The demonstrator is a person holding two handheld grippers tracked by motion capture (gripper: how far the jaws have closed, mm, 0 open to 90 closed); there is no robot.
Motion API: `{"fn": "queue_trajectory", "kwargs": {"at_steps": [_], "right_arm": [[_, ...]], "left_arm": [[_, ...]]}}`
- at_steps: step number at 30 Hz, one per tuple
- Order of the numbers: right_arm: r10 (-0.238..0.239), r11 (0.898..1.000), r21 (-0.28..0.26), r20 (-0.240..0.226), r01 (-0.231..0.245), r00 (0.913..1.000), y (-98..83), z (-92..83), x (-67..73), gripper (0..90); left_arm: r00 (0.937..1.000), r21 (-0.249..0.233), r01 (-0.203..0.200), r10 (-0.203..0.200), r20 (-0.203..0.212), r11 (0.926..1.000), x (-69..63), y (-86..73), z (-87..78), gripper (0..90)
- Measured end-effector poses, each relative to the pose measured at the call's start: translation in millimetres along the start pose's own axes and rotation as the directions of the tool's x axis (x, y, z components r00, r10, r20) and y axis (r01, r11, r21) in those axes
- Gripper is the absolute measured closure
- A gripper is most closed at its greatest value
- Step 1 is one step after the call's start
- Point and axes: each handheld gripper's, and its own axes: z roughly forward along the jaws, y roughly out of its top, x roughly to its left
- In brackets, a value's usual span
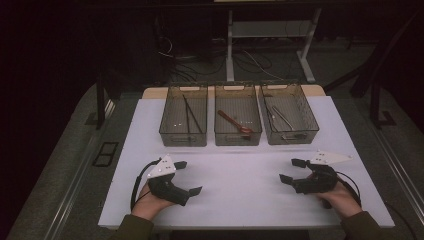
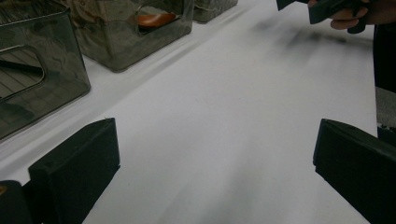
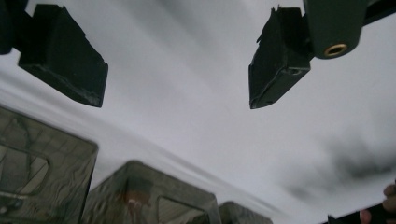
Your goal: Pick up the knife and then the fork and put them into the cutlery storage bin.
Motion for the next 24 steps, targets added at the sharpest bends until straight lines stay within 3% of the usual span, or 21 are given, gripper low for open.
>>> {"fn": "queue_trajectory", "kwargs": {"at_steps": [10, 24], "right_arm": [[0.018, 1.000, -0.001, -0.001, -0.018, 0.9998, -15.2, -11.6, 3.8, 18.3], [0.008, 1.000, -0.005, -0.002, -0.008, 1.0000, -14.4, -11.9, 2.3, 18.3]], "left_arm": [[1.0000, 0.004, 0.003, -0.003, -0.004, 1.0000, 0.5, -0.8, -0.3, 0.0], [1.0000, 0.022, -0.001, 0.001, -0.006, 0.9998, 0.8, -1.4, 1.2, 0.0]]}}
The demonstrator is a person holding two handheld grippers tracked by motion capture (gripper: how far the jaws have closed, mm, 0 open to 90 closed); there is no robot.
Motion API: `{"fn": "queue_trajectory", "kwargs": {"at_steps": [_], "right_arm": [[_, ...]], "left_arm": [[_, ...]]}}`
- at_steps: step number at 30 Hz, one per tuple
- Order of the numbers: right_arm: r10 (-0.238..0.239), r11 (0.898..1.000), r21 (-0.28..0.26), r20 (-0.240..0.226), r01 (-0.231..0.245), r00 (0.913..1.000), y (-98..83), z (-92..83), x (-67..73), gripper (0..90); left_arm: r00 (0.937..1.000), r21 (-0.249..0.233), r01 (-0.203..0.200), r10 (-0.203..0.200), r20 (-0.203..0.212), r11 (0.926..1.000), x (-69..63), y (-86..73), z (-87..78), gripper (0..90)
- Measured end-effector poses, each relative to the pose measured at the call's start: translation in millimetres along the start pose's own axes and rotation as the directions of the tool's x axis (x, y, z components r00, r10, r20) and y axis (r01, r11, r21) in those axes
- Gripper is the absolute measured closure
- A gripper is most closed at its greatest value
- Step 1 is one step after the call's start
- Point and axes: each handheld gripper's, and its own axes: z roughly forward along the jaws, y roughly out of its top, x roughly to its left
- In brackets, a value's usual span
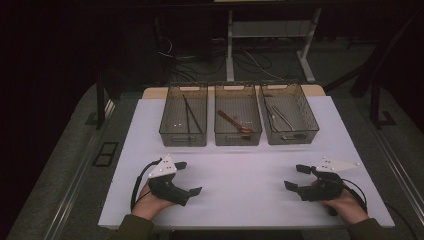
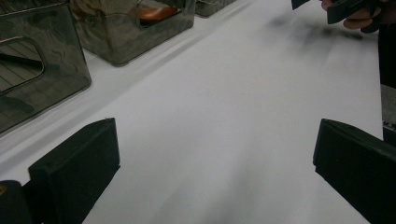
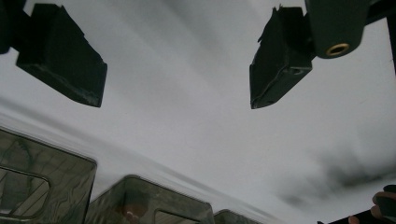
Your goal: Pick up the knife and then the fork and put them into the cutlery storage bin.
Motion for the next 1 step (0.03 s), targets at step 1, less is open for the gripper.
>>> {"fn": "queue_trajectory", "kwargs": {"at_steps": [1], "right_arm": [[-0.001, 1.000, -0.002, 0.000, 0.001, 1.0000, 0.1, 0.0, -0.1, 18.3]], "left_arm": [[1.0000, 0.000, 0.002, -0.002, 0.001, 1.0000, -0.2, 0.0, 0.2, 0.0]]}}
